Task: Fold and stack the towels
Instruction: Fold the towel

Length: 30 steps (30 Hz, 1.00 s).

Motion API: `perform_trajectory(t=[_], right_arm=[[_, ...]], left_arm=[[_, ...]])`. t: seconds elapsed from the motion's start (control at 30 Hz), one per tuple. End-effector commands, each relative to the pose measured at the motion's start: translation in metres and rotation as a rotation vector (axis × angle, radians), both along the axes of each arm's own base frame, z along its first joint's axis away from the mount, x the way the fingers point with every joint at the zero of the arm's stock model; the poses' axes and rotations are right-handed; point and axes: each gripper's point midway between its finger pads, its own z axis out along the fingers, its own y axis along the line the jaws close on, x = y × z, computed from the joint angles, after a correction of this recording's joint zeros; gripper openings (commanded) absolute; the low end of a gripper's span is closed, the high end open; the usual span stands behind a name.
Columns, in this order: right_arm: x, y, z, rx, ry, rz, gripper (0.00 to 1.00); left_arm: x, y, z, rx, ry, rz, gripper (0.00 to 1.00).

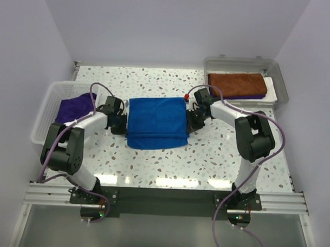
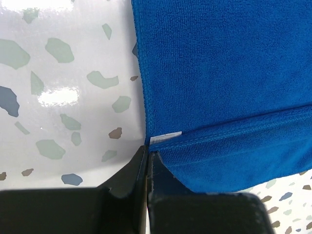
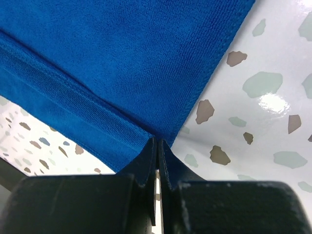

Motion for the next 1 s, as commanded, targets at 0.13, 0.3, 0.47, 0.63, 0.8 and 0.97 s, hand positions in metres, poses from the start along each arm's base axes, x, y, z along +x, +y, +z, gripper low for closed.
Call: perform_trajectory(t=[0.13, 0.3, 0.47, 0.63, 0.8, 0.97], right_arm=[[0.018, -0.021, 0.035, -0.065, -0.103, -0.058, 0.00], [0.024, -0.026, 0.076, -0.061, -0.200, -0.086, 0.00], [0.018, -0.030, 0.098, -0.053, -0.237, -0.101, 0.00], [0.002, -0.030, 0.088, -0.031, -0.207, -0.098, 0.00], [-0.017, -0.032, 0.064, -0.021, -0.144, -0.105, 0.00], [-0.021, -0.032, 0.043, -0.030, -0.103, -0.105, 0.00]], left_arm=[[0.017, 0.021, 0.035, 0.095, -0.079, 0.070, 0.00], [0.027, 0.024, 0.078, 0.105, -0.158, 0.101, 0.00], [0.023, 0.020, 0.106, 0.096, -0.222, 0.101, 0.00], [0.008, 0.022, 0.088, 0.107, -0.174, 0.093, 0.00], [-0.008, 0.020, 0.066, 0.094, -0.135, 0.088, 0.00], [-0.017, 0.015, 0.037, 0.086, -0.078, 0.077, 0.00]])
